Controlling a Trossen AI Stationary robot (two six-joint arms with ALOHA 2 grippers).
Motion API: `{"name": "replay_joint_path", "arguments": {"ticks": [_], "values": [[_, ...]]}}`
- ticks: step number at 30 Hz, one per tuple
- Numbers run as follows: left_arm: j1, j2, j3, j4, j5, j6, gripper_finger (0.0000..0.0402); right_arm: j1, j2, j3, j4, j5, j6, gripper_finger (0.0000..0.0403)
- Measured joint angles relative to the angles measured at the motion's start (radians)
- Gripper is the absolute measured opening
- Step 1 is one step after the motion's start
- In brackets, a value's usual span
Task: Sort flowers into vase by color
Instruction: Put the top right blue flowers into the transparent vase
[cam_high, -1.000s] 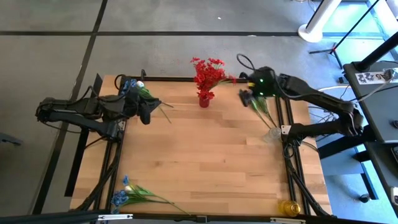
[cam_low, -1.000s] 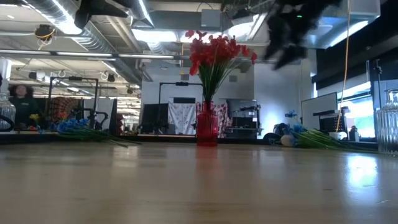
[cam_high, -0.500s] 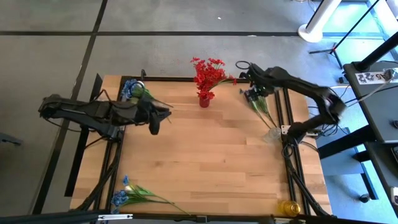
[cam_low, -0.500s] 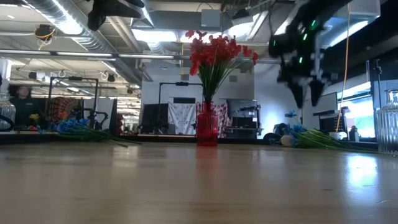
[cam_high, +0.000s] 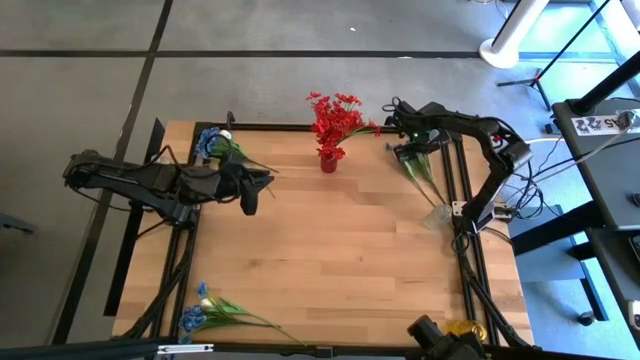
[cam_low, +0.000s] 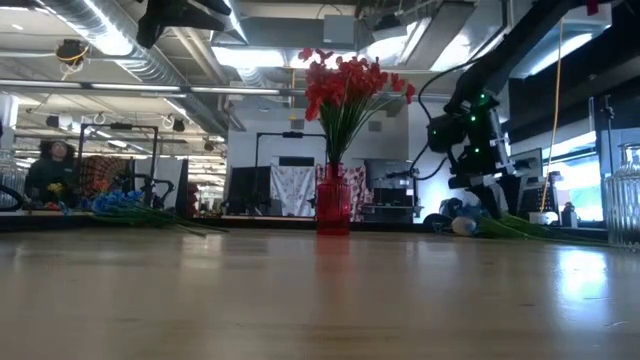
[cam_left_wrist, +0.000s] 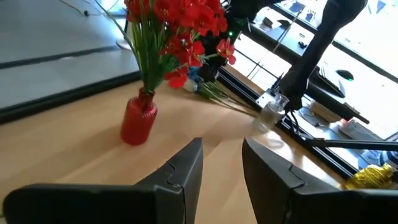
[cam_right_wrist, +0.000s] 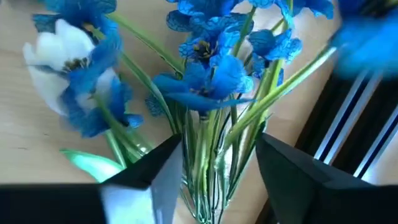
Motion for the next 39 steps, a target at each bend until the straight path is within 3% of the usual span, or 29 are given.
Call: {"name": "replay_joint_path", "arguments": {"ticks": [11, 18, 30, 39], "values": [[0.008, -0.003, 0.000, 0.008, 0.002, 0.001, 0.0108, 0.001, 0.000, 0.001, -0.001, -0.010, -0.102, 0.0101], [0.008, -0.016, 0.000, 0.007, 0.004, -0.004, 0.0108, 0.002, -0.031, 0.001, 0.005, -0.021, -0.144, 0.0010], [0.008, -0.114, 0.000, 0.018, -0.029, 0.031, 0.0108, 0.116, -0.335, 0.001, 0.067, -0.009, -0.149, 0.0006], [0.008, -0.144, 0.000, 0.027, -0.053, 0.047, 0.0108, 0.460, -0.509, 0.002, 0.136, -0.154, -0.007, 0.0003]]}}
